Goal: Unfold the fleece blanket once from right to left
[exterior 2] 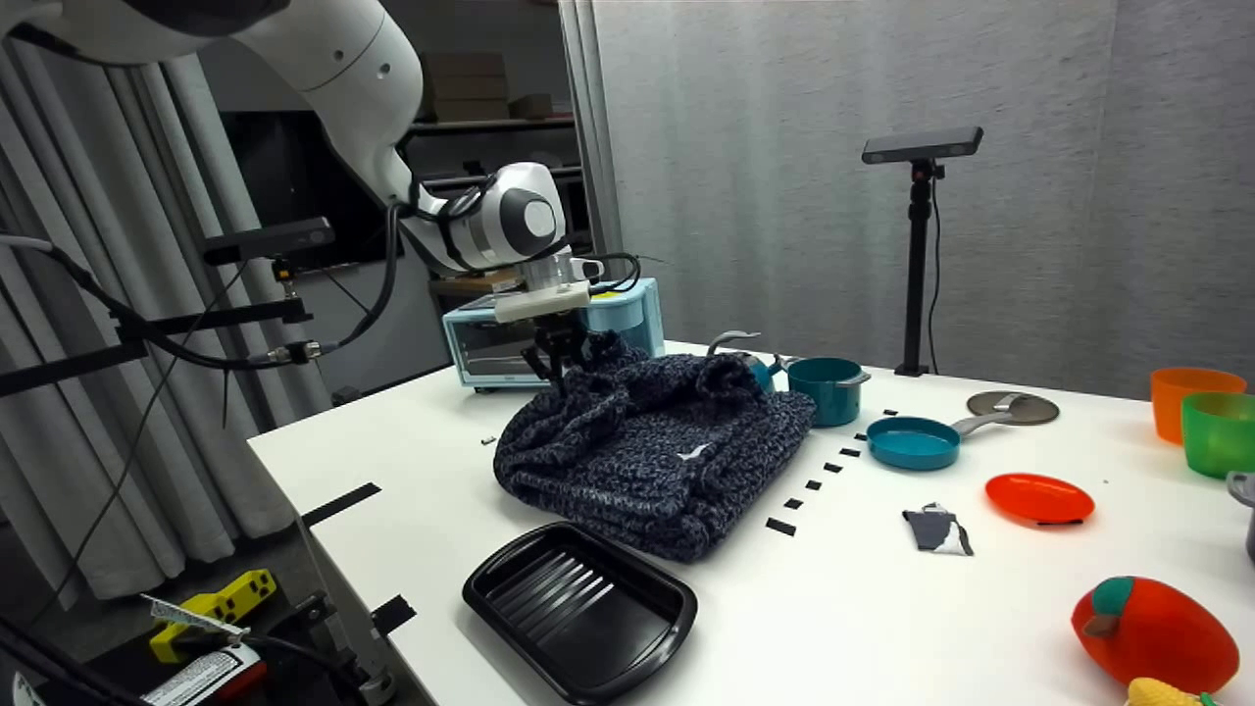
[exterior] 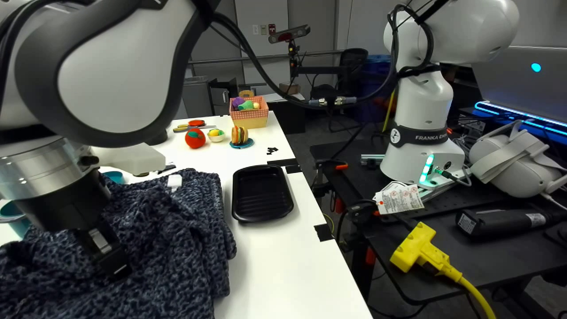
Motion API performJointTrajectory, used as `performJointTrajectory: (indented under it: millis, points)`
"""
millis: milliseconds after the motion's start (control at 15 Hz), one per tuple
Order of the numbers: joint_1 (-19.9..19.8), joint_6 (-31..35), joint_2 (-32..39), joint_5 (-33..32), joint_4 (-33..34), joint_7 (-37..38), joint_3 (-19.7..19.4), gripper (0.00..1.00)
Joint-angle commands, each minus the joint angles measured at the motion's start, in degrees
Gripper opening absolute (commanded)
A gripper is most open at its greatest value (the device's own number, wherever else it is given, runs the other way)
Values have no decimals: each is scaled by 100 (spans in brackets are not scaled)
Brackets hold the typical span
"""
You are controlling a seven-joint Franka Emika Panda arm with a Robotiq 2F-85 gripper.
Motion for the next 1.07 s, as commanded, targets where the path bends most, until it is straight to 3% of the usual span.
performJointTrajectory:
  millis: [0, 267, 1000]
  points:
    - [-2, -56, -7, -56, 5, -78, -37, 68]
    - [45, -3, -5, -154, -12, 23, -129, 99]
    - [390, -140, -263, -992, -1, 818, -537, 100]
